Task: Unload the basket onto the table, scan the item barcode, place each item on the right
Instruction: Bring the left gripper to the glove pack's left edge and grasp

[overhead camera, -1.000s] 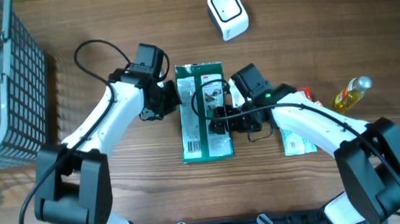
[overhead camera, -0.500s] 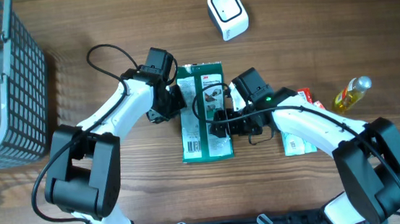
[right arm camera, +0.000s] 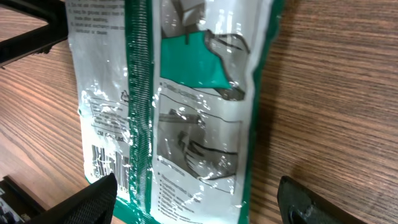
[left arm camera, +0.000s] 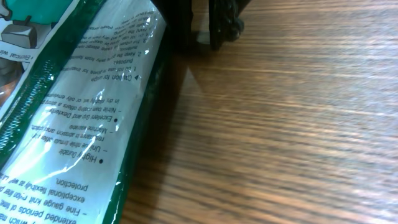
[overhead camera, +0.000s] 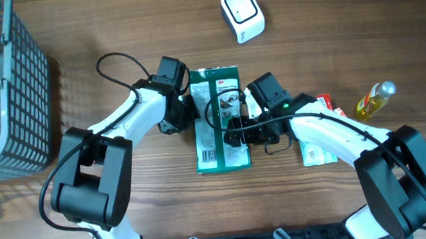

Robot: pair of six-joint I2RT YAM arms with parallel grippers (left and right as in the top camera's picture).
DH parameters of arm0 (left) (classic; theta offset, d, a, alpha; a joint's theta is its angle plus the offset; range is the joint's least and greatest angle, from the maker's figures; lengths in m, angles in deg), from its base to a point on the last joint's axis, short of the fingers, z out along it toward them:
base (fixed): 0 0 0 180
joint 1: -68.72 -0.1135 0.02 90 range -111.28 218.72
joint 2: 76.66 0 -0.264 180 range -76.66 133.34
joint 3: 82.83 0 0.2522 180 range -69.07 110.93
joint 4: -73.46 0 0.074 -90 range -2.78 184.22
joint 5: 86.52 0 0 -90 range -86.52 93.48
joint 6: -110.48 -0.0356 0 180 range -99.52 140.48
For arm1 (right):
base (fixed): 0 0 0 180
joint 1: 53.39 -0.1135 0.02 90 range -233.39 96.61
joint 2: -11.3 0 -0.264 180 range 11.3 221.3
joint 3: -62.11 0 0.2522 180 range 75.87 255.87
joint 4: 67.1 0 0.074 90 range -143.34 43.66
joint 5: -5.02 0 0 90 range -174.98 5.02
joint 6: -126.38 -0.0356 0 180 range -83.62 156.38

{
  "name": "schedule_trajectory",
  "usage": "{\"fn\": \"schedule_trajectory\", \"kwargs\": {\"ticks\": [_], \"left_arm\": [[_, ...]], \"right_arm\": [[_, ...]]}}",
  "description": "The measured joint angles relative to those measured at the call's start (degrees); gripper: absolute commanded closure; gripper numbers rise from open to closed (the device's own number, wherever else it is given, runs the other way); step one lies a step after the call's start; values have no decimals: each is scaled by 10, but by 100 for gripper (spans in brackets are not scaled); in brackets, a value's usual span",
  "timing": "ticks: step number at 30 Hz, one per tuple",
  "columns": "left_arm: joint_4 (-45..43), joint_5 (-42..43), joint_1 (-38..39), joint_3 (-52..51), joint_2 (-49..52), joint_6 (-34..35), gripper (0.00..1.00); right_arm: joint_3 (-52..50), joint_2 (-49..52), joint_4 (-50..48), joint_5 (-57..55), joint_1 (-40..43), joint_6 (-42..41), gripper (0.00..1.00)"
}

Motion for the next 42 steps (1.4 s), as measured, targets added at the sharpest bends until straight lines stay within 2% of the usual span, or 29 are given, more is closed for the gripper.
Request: {"fn": "schedule_trajectory", "kwargs": {"ticks": [5, 10, 14, 24, 38, 42], "left_arm": [[-8, 0, 15, 0, 1, 0, 96], [-8, 0, 15, 0, 1, 0, 92], [-9, 0, 16, 1, 1, 0, 96], [-9, -6, 16, 0, 1, -2, 94], [-13, -13, 18, -2, 1, -7, 96], [5, -8, -3, 4, 1, -15, 96]], "right_arm": [[0, 0, 0, 0, 0, 0, 17], [0, 0, 0, 2, 0, 0, 17], [0, 0, 0, 2, 0, 0, 17], [0, 0, 0, 2, 0, 0, 17], [0, 0, 12, 10, 0, 0, 18], [0, 0, 11, 10, 0, -1, 18]]}}
